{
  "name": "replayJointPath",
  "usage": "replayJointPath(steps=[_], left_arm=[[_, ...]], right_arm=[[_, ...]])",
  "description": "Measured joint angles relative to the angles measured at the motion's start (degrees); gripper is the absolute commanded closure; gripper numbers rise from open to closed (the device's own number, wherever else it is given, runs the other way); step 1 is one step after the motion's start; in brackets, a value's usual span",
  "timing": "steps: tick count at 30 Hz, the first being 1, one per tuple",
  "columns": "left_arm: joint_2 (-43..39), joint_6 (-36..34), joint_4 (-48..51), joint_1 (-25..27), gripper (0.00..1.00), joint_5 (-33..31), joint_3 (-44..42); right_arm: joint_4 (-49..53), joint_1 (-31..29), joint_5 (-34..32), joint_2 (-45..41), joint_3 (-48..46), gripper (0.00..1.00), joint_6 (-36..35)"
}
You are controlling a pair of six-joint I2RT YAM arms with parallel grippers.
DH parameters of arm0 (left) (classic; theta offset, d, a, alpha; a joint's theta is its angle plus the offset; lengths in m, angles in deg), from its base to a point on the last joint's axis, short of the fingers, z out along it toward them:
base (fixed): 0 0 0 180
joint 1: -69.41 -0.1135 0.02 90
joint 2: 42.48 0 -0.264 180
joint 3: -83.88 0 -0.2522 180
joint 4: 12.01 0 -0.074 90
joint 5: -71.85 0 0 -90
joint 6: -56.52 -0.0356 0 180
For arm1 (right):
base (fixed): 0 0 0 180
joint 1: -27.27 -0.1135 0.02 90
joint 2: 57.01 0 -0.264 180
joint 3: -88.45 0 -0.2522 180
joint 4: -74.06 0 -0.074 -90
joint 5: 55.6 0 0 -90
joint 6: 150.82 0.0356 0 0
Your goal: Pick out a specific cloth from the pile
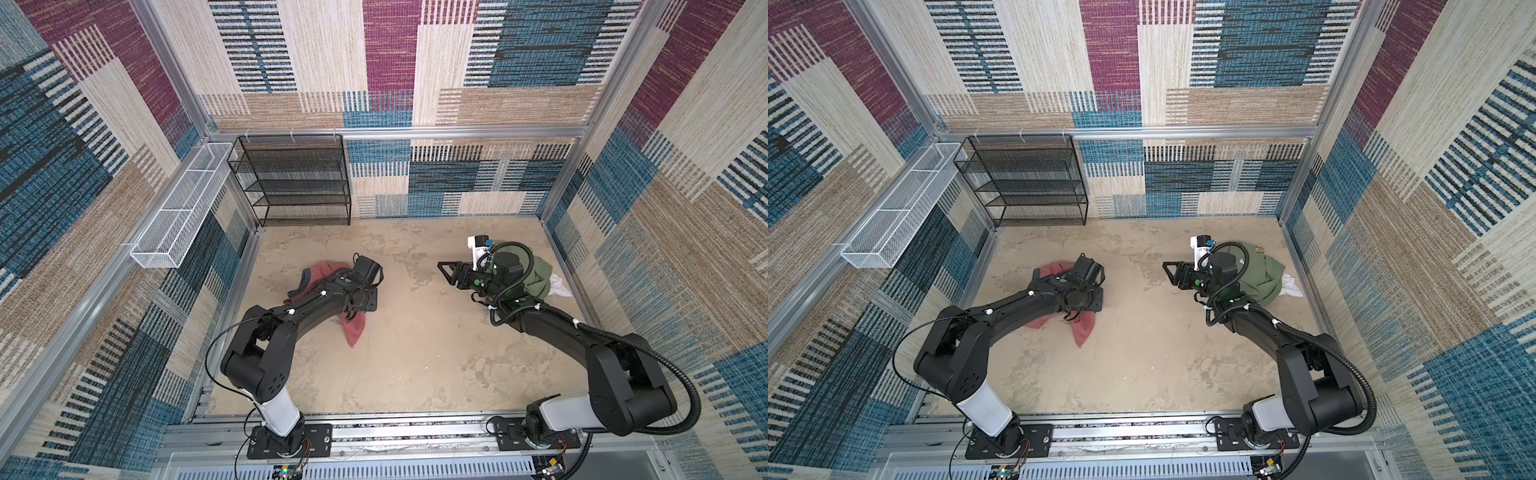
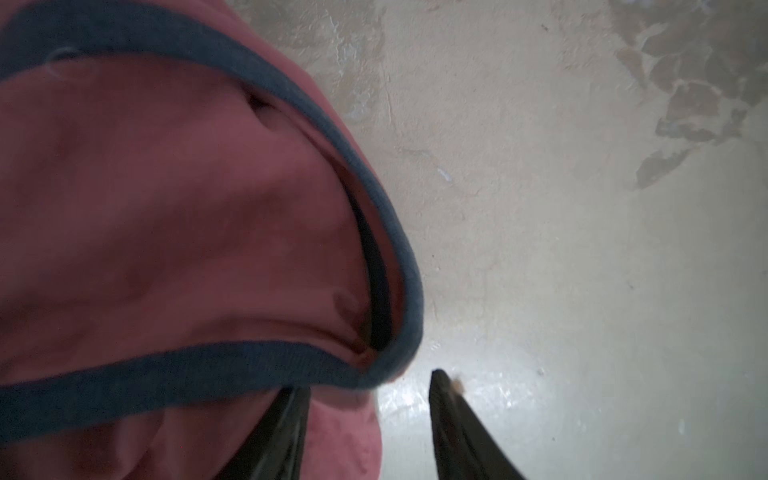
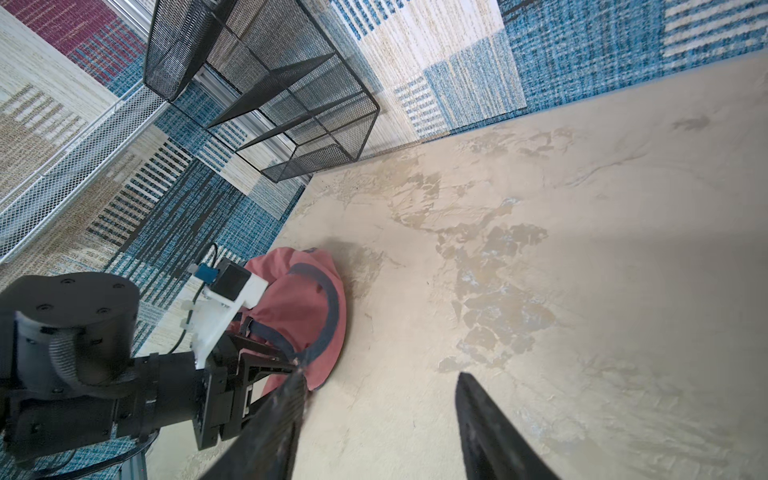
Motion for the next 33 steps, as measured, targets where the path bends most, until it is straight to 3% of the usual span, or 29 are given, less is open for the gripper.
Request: replayJointPath(steps=[4, 8, 14, 25, 33], left_arm=[[3.8, 0.0, 0.1, 0.0, 0.69, -2.3, 1.4], [7.0, 0.0, 0.6, 0.0, 1.00, -3.9, 3.2], [6.3, -0.2, 1.4, 0.0, 1.00, -4.2, 3.9], [-9.2, 0.1, 3.2, -0.5, 1.00, -0.6, 5.0], [-17.7, 1.0, 3.8, -7.8, 1.00, 1.8, 3.5]], right_arm=[[0.2, 0.0, 0.0, 0.7, 0.2, 0.39, 0.0], [0.2, 0.0, 0.0, 1.3, 0.9, 0.39, -0.1], [0.2, 0.0, 0.0, 1.9, 1.8, 0.39, -0.1], [0.2, 0.0, -0.1, 3.4, 2.8, 0.39, -0.1], [0.2, 0.0, 0.1, 3.5, 2.8, 0.39, 0.2]])
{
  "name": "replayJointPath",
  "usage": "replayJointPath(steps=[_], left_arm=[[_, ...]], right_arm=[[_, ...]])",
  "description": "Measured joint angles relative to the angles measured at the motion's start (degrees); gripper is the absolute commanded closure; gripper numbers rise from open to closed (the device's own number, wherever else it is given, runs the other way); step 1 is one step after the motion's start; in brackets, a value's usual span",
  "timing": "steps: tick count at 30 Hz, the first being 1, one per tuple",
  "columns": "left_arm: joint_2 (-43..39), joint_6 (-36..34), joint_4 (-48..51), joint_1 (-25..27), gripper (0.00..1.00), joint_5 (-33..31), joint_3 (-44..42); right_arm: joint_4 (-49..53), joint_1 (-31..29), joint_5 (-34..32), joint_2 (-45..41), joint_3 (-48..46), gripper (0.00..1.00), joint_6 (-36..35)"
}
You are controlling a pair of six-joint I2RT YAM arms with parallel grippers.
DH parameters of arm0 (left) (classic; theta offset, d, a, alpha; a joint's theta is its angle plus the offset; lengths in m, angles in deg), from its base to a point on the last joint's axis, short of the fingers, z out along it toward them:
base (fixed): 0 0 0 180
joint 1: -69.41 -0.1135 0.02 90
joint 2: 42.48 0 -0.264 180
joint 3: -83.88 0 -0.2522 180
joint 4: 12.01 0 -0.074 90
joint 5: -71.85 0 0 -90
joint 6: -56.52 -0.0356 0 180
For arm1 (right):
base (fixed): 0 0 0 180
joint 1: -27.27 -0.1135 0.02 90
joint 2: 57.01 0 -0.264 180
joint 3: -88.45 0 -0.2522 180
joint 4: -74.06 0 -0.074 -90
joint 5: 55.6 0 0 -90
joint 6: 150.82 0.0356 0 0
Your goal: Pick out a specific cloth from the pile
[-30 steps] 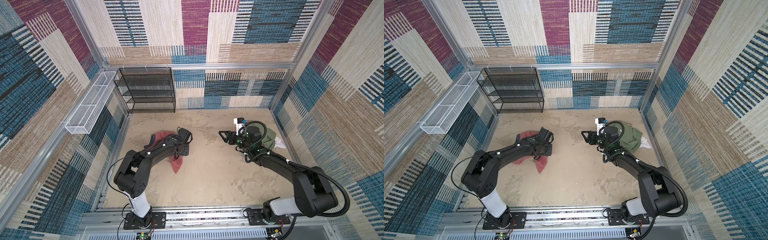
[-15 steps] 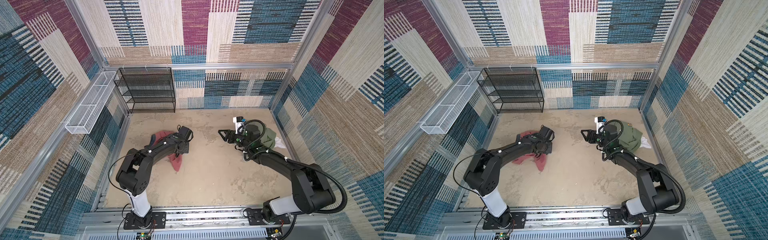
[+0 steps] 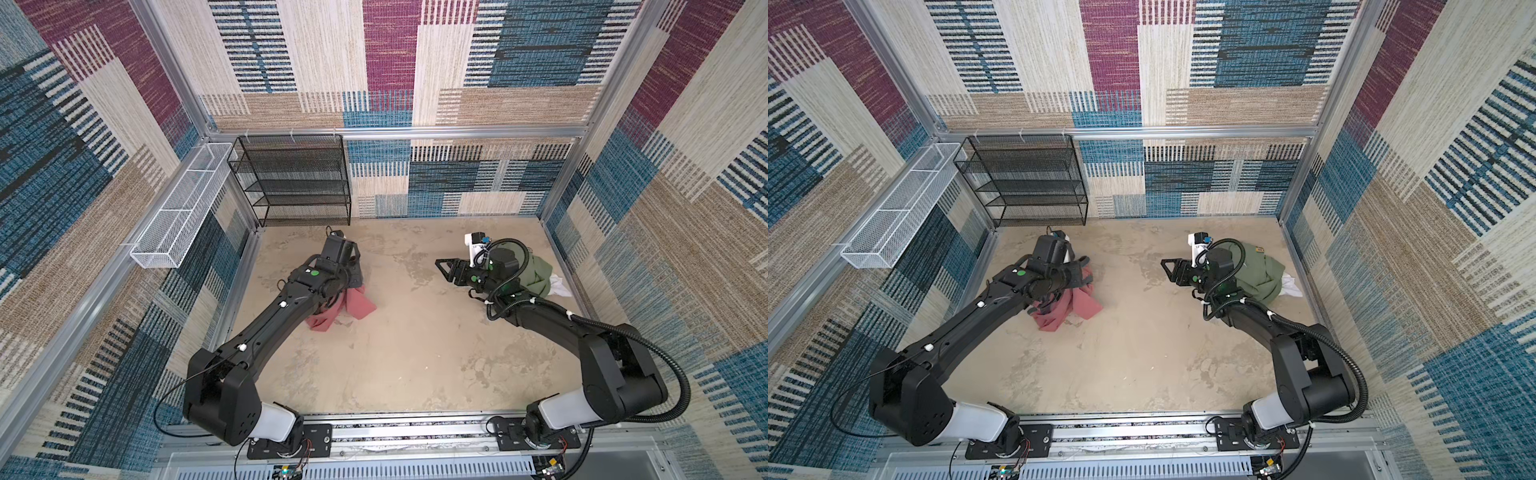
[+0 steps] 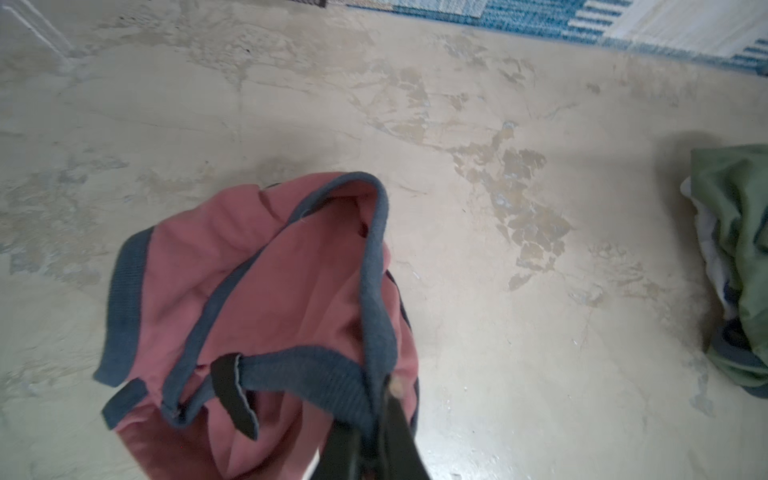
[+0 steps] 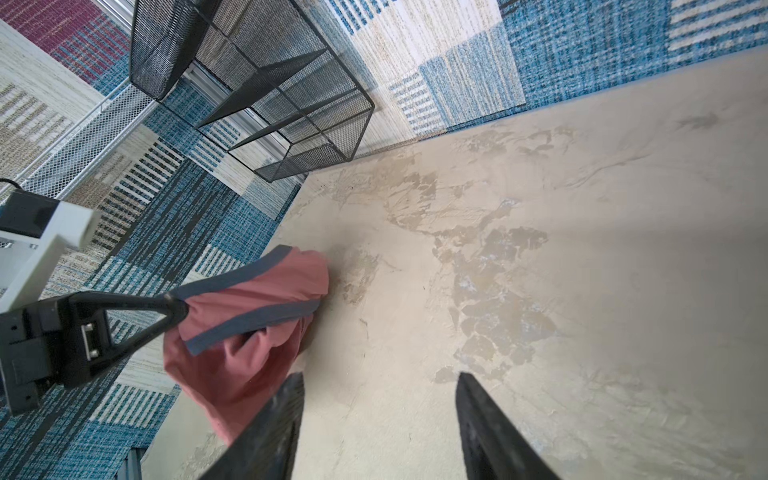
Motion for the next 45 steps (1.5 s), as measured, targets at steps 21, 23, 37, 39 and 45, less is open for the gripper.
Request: replayJointPath(steps=[21, 23, 37, 39, 45], left_arm=[[6.5, 4.1, -9.4, -21.9, 1.00, 8.3, -10.5], [7.4, 4.1, -10.0, -22.4, 1.00, 8.2, -10.9], [12.1, 5.6, -13.2, -25.5, 1.00, 8.2, -14.4], [12.1, 5.8, -13.5, -25.6, 1.00, 8.8, -14.7], [7.7, 5.9, -12.7, -25.5, 0.73, 9.6, -15.5]], right_arm=[[0.1, 0.0, 0.8, 0.5, 1.0, 0.39, 1.0], [0.2, 0.0, 0.8, 0.4, 1.2, 0.39, 1.0], [2.6, 0.0, 0.7, 0.8, 2.7, 0.38, 0.2], [2.6, 0.0, -0.1, 0.4, 2.7, 0.38, 0.1], [3.1, 0.0, -0.1, -0.8, 2.6, 0.38, -0.1]])
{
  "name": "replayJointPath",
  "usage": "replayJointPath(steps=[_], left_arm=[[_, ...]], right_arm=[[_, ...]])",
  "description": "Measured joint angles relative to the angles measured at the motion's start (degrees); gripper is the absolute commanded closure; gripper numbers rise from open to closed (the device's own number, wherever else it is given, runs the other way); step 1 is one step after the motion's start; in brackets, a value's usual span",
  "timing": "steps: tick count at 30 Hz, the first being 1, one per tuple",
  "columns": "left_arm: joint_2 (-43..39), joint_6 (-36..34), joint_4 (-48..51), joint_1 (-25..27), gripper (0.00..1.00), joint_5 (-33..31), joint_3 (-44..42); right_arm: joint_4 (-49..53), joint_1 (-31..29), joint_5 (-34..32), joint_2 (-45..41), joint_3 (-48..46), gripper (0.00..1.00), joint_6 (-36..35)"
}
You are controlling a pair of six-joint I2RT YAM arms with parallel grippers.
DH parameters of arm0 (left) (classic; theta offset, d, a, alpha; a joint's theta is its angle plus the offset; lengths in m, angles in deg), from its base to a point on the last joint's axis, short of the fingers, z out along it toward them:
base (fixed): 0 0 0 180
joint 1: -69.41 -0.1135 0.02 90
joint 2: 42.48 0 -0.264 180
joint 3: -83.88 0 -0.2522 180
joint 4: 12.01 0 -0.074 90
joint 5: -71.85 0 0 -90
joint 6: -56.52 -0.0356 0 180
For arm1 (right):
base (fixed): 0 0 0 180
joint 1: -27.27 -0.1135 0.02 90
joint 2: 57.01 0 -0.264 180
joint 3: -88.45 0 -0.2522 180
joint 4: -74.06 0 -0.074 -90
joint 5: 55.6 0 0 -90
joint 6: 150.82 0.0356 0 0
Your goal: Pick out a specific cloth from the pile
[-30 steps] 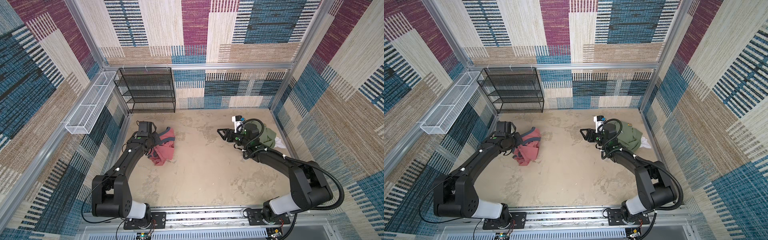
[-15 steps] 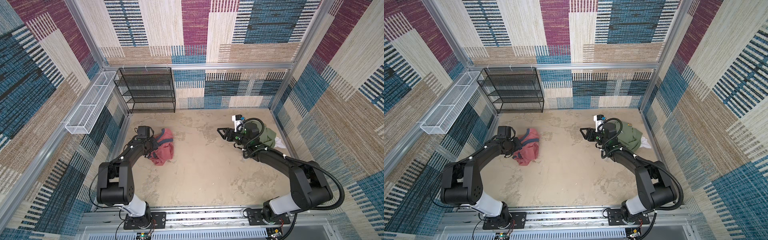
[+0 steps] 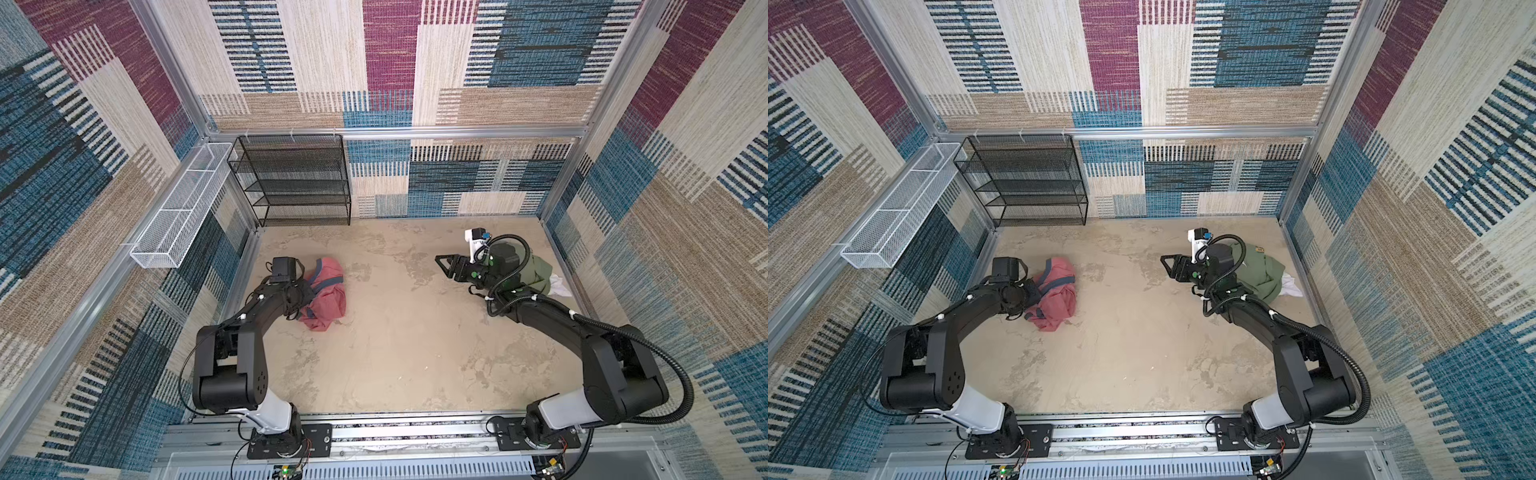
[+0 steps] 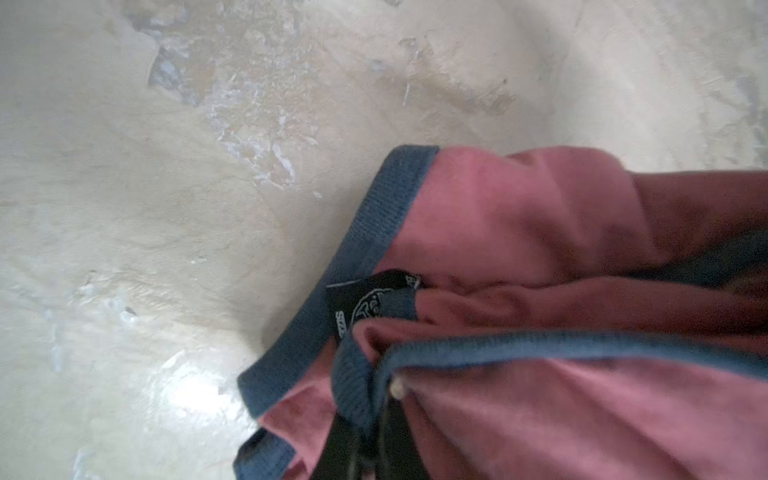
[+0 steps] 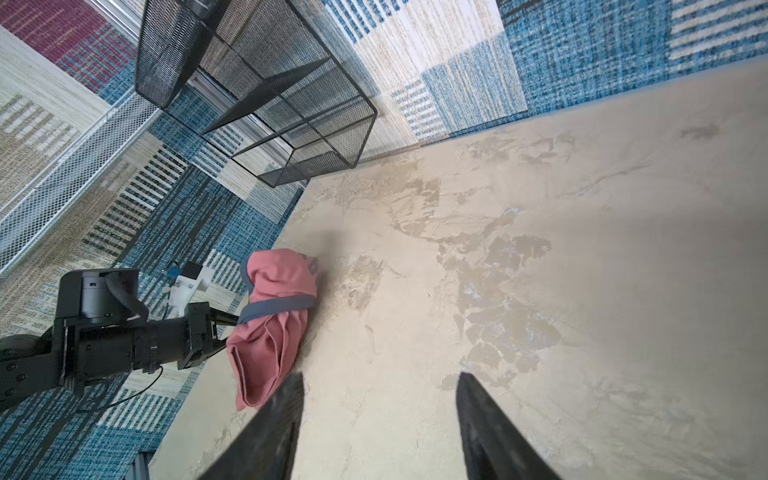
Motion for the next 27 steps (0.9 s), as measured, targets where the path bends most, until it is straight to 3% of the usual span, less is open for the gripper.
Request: replayJointPath(steps=[10, 15, 20, 27], left_arm=[[-12.9, -1.1, 8.4, 2.1, 0.67, -4.0, 0.6], [-15.4, -3.7, 11.2, 8.5, 0.67, -8.0, 4.4], [-10.3, -6.0, 11.3, 16.6, 0.69, -10.7, 9.2], [1.9, -6.2, 9.0, 19.8, 0.71, -10.4, 12.7]], right_arm=[[-0.2, 0.0, 0.1, -2.4, -2.9, 0.38, 0.3], [-0.6, 0.0, 0.0, -3.6, -4.1, 0.38, 0.3], [-0.7, 0.0, 0.0, -3.9, -4.3, 0.38, 0.3], [-0.7, 0.0, -0.2, -5.0, -4.4, 0.37, 0.2]])
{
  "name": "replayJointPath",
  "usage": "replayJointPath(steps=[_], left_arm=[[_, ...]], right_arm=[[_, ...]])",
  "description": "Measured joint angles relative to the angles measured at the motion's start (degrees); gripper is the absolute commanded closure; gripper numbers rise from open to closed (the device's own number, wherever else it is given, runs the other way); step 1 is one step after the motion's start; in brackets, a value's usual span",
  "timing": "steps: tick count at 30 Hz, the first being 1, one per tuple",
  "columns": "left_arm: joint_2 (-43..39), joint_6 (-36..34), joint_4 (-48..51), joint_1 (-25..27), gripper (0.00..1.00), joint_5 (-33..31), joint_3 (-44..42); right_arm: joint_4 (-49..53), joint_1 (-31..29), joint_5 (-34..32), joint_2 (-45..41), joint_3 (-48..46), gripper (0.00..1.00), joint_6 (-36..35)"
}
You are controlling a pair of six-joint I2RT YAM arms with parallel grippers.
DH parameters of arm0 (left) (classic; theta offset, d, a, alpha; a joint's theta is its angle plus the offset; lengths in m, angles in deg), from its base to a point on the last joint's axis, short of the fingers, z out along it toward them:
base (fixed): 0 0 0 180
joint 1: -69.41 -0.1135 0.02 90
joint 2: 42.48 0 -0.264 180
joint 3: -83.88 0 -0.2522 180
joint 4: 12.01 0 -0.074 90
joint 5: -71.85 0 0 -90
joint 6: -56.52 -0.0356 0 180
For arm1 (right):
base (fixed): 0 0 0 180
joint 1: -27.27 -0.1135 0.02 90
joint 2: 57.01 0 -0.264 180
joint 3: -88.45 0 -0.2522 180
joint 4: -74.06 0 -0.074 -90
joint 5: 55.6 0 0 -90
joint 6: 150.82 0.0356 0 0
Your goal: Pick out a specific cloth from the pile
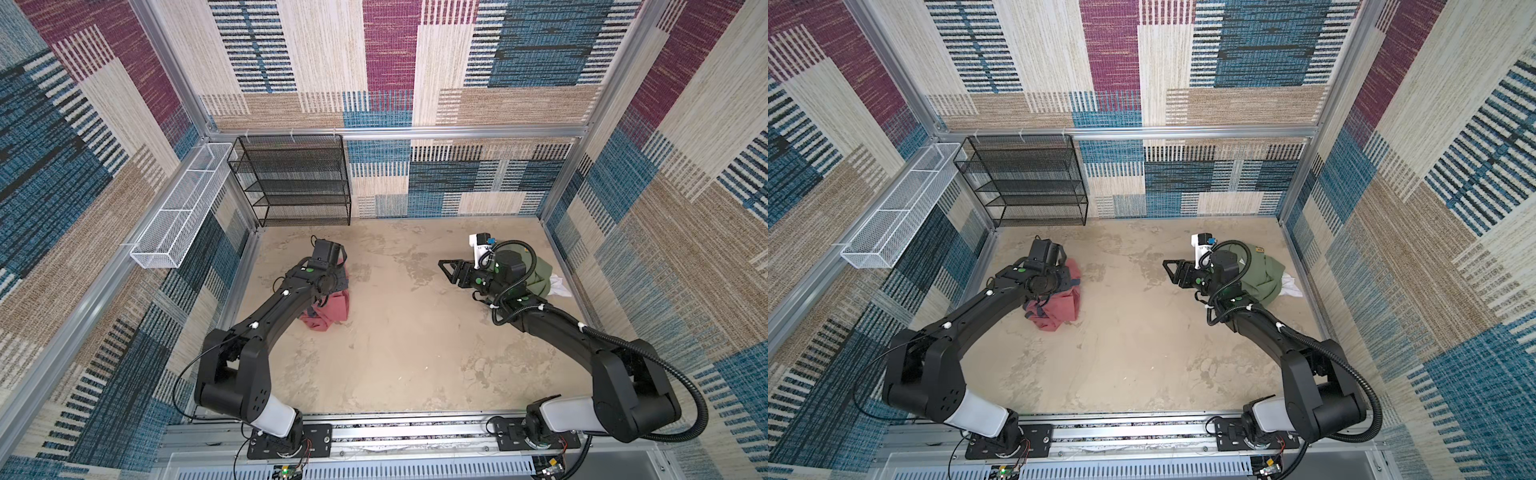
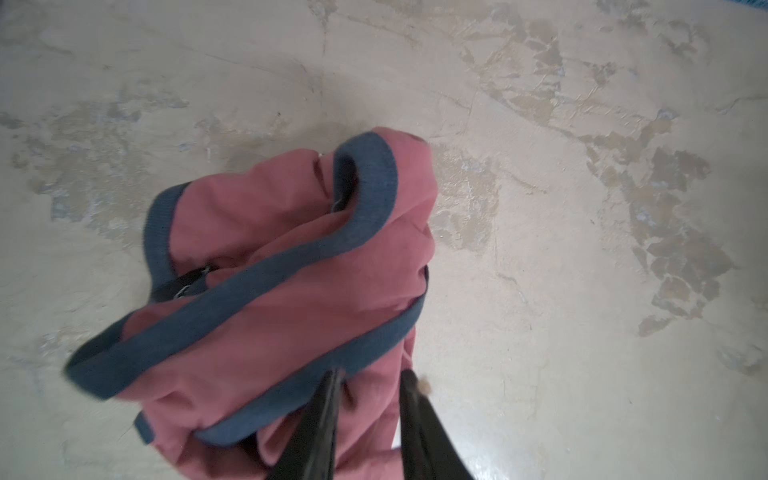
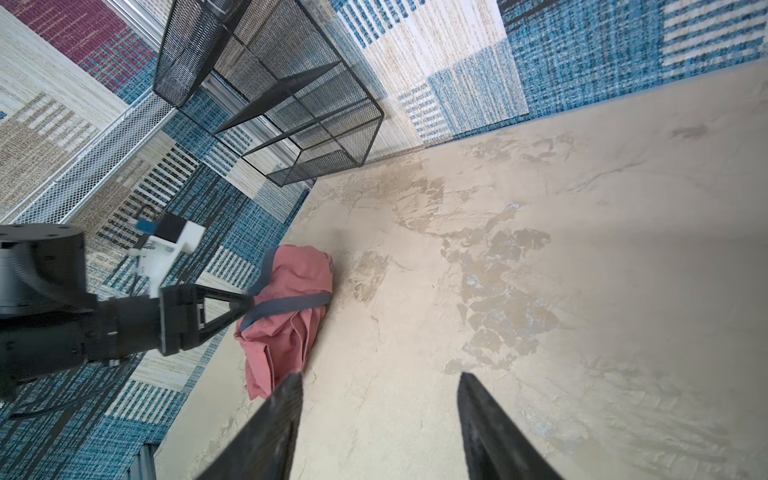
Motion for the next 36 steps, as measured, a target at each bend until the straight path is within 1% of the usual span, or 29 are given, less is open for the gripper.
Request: replayJointPath(steps=[3, 8, 14, 22, 26, 36], left_arm=[[3.7, 0.8, -0.6, -0.2, 0.71, 0.4, 0.2], [7.2, 1.6, -0.9, -1.7, 0.72, 0.1, 0.2], [8.2, 3.7, -3.7, -7.7, 0.73, 1.4, -3.1], [7.4, 4.1, -7.7, -16.0, 0.73, 3.9, -6.6], [7.3, 4.5, -10.1, -20.0, 0.73, 6.4, -7.5], [7.3, 5.5, -11.1, -25.8, 0.73, 10.7, -7.3]], right_arm=[[0.1, 0.0, -0.4, -0.4, 0.0, 0.37, 0.0], [0.2, 0.0, -0.7, -0.3, 0.0, 0.37, 0.0], [0.2, 0.0, -1.2, 1.7, 0.8, 0.37, 0.0], [0.3, 0.0, -1.3, 4.1, 2.8, 0.37, 0.0], [1.1, 0.0, -1.4, 5.5, 4.5, 0.37, -0.3], [2.6, 0.0, -1.3, 7.1, 7.0, 0.37, -0.2]])
